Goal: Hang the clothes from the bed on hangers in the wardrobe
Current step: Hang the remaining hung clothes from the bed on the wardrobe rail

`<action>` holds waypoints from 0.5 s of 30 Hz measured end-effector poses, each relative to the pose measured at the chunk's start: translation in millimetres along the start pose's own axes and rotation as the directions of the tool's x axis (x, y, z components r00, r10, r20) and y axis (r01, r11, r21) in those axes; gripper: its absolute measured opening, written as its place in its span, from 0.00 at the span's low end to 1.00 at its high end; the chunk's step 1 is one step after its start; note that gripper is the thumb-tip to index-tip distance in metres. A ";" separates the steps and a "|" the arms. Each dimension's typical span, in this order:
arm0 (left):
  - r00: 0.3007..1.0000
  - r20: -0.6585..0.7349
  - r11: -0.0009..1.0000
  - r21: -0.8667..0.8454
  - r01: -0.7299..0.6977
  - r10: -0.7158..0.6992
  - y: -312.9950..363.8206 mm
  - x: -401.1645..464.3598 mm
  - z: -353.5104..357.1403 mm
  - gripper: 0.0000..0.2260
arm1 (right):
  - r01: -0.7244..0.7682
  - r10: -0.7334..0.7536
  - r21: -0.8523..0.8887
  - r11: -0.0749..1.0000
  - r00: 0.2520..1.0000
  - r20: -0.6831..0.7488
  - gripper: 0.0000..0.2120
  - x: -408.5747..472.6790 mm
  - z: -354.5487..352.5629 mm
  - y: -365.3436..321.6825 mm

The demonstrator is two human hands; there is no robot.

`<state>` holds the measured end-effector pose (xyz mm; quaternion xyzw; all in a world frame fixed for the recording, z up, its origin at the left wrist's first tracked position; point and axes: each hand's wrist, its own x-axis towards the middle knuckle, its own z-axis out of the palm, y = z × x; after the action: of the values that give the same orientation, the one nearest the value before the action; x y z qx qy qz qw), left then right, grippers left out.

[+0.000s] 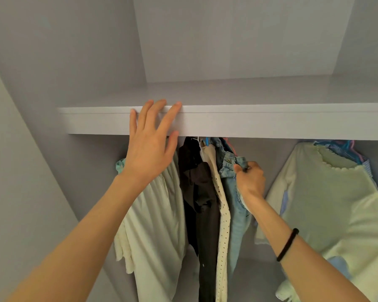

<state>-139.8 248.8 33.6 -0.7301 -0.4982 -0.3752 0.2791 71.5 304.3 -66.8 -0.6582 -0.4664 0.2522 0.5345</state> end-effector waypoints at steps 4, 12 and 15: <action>0.999 -0.041 1.000 0.003 -0.004 0.004 -1.6 -0.7 3.0 0.23 | 0.019 -0.018 -0.008 1.000 1.000 0.019 0.11 10.7 17.2 -9.1; 0.992 -0.129 0.999 -0.036 0.014 -0.019 4.6 -14.5 11.5 0.25 | -0.020 0.019 0.005 1.000 0.991 0.133 0.11 6.8 40.1 2.2; 0.979 -0.195 0.989 -0.140 0.037 -0.064 10.6 -46.7 33.4 0.21 | 0.066 -0.067 0.014 0.998 0.967 0.245 0.14 4.9 37.6 8.3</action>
<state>-131.2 247.0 -24.1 -0.6932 -0.4596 -0.4864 0.2678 45.2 326.3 -85.2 -0.6044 -0.5501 0.3149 0.4826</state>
